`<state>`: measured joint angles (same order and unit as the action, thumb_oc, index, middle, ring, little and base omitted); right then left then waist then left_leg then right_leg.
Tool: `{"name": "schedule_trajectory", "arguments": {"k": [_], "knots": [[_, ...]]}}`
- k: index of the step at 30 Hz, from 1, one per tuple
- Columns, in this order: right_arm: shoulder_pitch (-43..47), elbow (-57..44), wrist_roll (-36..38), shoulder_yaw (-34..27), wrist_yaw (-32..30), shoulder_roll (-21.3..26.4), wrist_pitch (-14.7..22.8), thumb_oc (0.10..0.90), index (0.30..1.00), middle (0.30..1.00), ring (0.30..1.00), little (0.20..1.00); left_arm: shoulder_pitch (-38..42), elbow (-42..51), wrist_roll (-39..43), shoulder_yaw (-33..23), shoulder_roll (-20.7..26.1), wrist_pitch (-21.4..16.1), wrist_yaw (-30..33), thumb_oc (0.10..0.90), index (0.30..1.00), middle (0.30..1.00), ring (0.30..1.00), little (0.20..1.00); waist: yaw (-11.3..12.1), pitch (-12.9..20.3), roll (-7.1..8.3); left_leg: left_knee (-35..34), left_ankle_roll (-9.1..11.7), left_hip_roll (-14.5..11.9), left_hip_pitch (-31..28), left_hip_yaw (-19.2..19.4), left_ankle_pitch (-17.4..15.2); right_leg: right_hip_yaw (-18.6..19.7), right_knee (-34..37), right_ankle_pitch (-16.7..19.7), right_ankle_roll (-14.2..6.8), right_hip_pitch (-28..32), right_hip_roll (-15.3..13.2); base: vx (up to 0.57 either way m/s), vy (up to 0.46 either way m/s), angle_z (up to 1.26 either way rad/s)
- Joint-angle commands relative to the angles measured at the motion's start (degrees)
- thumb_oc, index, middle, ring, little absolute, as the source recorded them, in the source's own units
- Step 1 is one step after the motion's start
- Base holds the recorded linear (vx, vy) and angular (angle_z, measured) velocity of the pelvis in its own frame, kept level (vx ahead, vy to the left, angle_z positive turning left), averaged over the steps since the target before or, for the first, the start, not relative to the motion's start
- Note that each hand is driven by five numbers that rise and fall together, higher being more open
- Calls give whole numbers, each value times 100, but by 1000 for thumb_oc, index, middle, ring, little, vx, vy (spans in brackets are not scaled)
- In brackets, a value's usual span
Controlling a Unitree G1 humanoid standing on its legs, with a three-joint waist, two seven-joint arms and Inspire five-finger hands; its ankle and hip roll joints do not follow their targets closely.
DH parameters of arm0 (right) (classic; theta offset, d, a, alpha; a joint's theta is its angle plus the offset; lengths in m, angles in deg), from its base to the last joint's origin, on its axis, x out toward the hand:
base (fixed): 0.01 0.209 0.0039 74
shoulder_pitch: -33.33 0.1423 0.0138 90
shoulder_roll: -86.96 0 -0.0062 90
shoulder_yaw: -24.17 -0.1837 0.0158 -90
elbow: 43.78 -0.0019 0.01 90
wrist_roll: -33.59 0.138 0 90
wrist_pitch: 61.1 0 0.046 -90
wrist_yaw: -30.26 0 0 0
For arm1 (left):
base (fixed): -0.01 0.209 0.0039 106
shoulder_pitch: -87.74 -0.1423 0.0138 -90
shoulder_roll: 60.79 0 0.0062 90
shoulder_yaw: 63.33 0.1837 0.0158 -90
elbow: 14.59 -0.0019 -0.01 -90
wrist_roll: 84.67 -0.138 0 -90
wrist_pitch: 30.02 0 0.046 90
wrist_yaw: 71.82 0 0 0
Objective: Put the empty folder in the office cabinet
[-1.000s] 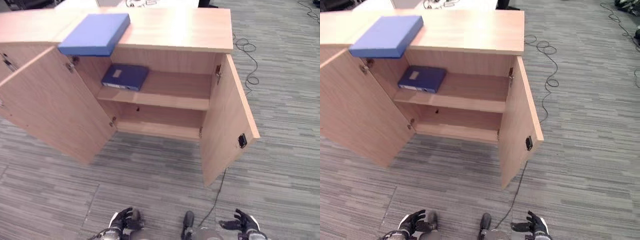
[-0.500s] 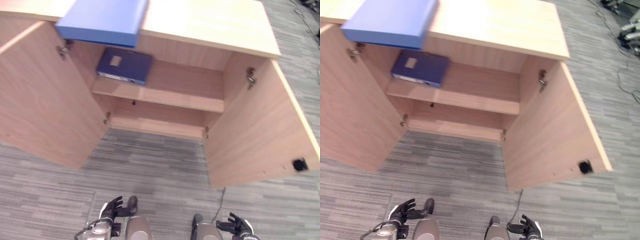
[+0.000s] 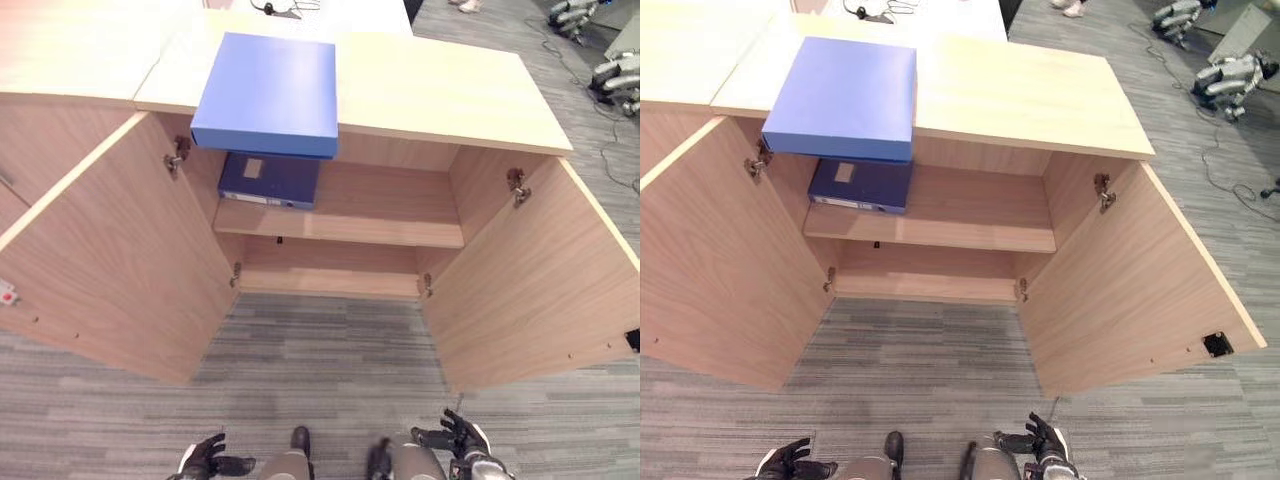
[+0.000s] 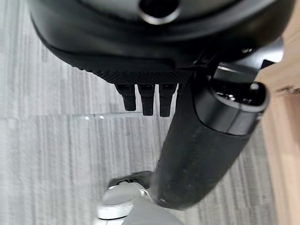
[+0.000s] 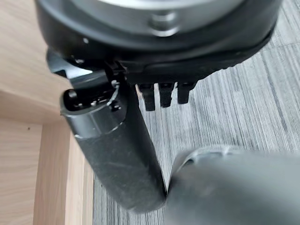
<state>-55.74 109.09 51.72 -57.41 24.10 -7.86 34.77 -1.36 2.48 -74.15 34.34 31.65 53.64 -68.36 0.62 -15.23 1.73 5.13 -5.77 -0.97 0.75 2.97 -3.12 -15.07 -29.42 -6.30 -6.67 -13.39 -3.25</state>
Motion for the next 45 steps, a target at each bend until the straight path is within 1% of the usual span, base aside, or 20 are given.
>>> {"name": "schedule_trajectory", "arguments": {"k": [1, 5, 7, 8, 11, 12, 15, 16, 17, 19, 20, 21, 22, 23, 25, 26, 27, 30, 36, 45], "knots": [[-92, -38, -170, 25, -136, 383, 87, 800, 900, 900, 900, 900, 105, 109, -266, 99, 38, -108, 51, 800, 900, 900, 900, 900, -148, -134, -145, -591, 466, 118, -448, -194, 12, -125, 1259, 513, -125, 161, -70, 229, 30, 9], [-163, -28, -297, 8, -129, 433, 25, 800, 900, 900, 900, 900, 125, 82, -545, 251, -71, -101, -4, 800, 900, 900, 900, 900, -388, -181, -208, -697, 508, 184, -733, -369, -148, -40, 2114, 972, -218, -165, -478, 270, -46, 31], [-172, -14, -313, -3, -130, 435, 9, 800, 900, 900, 900, 900, 141, 88, -587, 279, -90, -104, -16, 800, 900, 900, 900, 900, -436, -196, -236, -702, 518, 186, -797, -418, -203, 9, 2331, 1068, -254, -140, -512, 260, -43, 59], [-205, 55, -375, -51, -121, 443, -36, 800, 900, 900, 900, 900, 169, 93, -653, 312, -106, -101, -33, 800, 900, 900, 900, 900, -540, -196, -290, -703, 517, 253, -974, -500, -343, 214, 2507, 1243, -331, -208, -640, 326, -23, 47], [-297, 113, -416, -75, -108, 433, -61, 800, 900, 900, 900, 900, 160, 75, -724, 359, -126, -111, -67, 800, 900, 900, 900, 900, -557, -116, -254, -687, 499, 415, -1117, -563, -503, 270, 2733, 1326, -325, -4, -657, 336, -29, 47], [-335, 163, -437, -89, -95, 474, -72, 800, 900, 900, 900, 900, 159, 91, -758, 396, -181, -124, -77, 800, 900, 900, 900, 900, -584, -22, -290, -641, 510, 472, -1271, -666, -640, 268, 2718, 1369, -312, 150, -667, 372, -78, 57], [-368, 161, -430, -100, -78, 524, -69, 800, 900, 900, 900, 900, 135, 117, -769, 436, -217, -128, -75, 800, 900, 900, 900, 900, -629, 26, -366, -548, 586, 436, -1328, -715, -751, 217, 2673, 1322, -279, 247, -643, 273, -86, 63], [-372, 117, -413, -121, -63, 580, -54, 800, 900, 900, 900, 900, 133, 131, -780, 480, -239, -128, -77, 800, 900, 900, 900, 900, -679, 50, -413, -366, 696, 395, -1302, -746, -722, 163, 2665, 1266, -233, 312, -623, 229, -138, 47], [-361, 36, -345, -133, -39, 638, -26, 800, 900, 900, 900, 900, 147, 216, -743, 541, -255, -138, -101, 800, 900, 900, 900, 900, -713, 68, -445, 212, 951, 344, -1144, -725, -465, 130, 2679, 1132, -115, 470, -572, 279, -176, 66], [-260, -82, -229, -99, -79, 740, 19, 800, 900, 900, 900, 900, 246, 363, -594, 634, -264, -152, -89, 800, 900, 900, 900, 900, -644, -51, -339, 1285, 1226, 424, -567, -761, -43, 200, 2740, 996, 30, 716, -569, 161, -128, 61], [-210, -134, -164, -97, -99, 758, 36, 800, 900, 900, 900, 900, 290, 398, -542, 654, -269, -168, -58, 800, 900, 900, 900, 900, -624, -103, -276, 1666, 1292, 481, -319, -750, 53, 223, 2757, 945, 87, 799, -574, 48, -58, 12], [-206, -133, -163, -98, -100, 756, 36, 800, 900, 900, 900, 900, 294, 397, -541, 654, -268, -168, -58, 800, 900, 900, 900, 900, -627, -105, -278, 1699, 1292, 480, -299, -751, 39, 220, 2755, 945, 88, 795, -572, 108, -90, -13], [-114, -115, -78, -110, -120, 791, 31, 800, 900, 900, 900, 900, 356, 420, -463, 668, -259, -164, -14, 800, 900, 900, 900, 900, -558, -171, -146, 2054, 1351, 435, 86, -649, 145, 226, 2844, 826, 174, 992, -582, 91, -63, -13], [-113, -115, -78, -110, -120, 792, 31, 800, 900, 900, 900, 900, 356, 420, -463, 668, -259, -164, -14, 800, 900, 900, 900, 900, -558, -171, -148, 2059, 1351, 432, 89, -649, 141, 226, 2844, 826, 175, 993, -580, 150, -83, 3], [-68, -106, -54, -97, -141, 794, 31, 800, 900, 900, 900, 900, 390, 431, -436, 678, -281, -170, 1, 800, 900, 900, 900, 900, -514, -182, -100, 1993, 1285, 347, 222, -548, 67, 245, 2928, 781, 169, 1097, -570, 190, -16, 11], [0, -98, -82, 7, -156, 765, 37, 800, 900, 900, 900, 900, 379, 394, -499, 719, -336, -146, -20, 800, 900, 900, 900, 900, -332, -102, 3, 1158, 1002, 235, 510, -511, -220, 352, 3022, 621, 133, 1274, -444, 360, 16, 2], [-8, -72, -123, 34, -197, 775, 34, 800, 900, 900, 900, 900, 343, 347, -510, 715, -341, -115, -20, 800, 900, 900, 900, 900, -239, -66, -31, 673, 948, 202, 479, -630, -129, 416, 3016, 577, 152, 1312, -340, 367, 12, -4], [-25, 3, -233, 157, -100, 712, 33, 800, 900, 900, 900, 900, 325, 285, -581, 732, -289, -137, -68, 800, 900, 900, 900, 900, -231, 55, -37, 135, 860, 176, 128, -696, -111, 562, 3000, 516, 151, 1454, -211, 191, 57, -21], [-86, 30, -258, 242, -74, 509, 24, 800, 900, 900, 900, 900, 208, 295, -702, 691, -270, -115, -60, 800, 900, 900, 900, 900, -240, 291, -7, -516, 742, 117, -434, -503, -52, 713, 3098, 608, 75, 1557, -172, 125, 84, -32], [-167, 55, -450, 366, -70, 391, 0, 800, 900, 900, 900, 900, 126, 322, -565, 531, -228, -138, 20, 800, 900, 900, 900, 900, -137, 394, 41, -871, 670, 86, -771, -483, -31, 663, 3240, 699, -48, 1704, -186, 43, 53, 0]]}}
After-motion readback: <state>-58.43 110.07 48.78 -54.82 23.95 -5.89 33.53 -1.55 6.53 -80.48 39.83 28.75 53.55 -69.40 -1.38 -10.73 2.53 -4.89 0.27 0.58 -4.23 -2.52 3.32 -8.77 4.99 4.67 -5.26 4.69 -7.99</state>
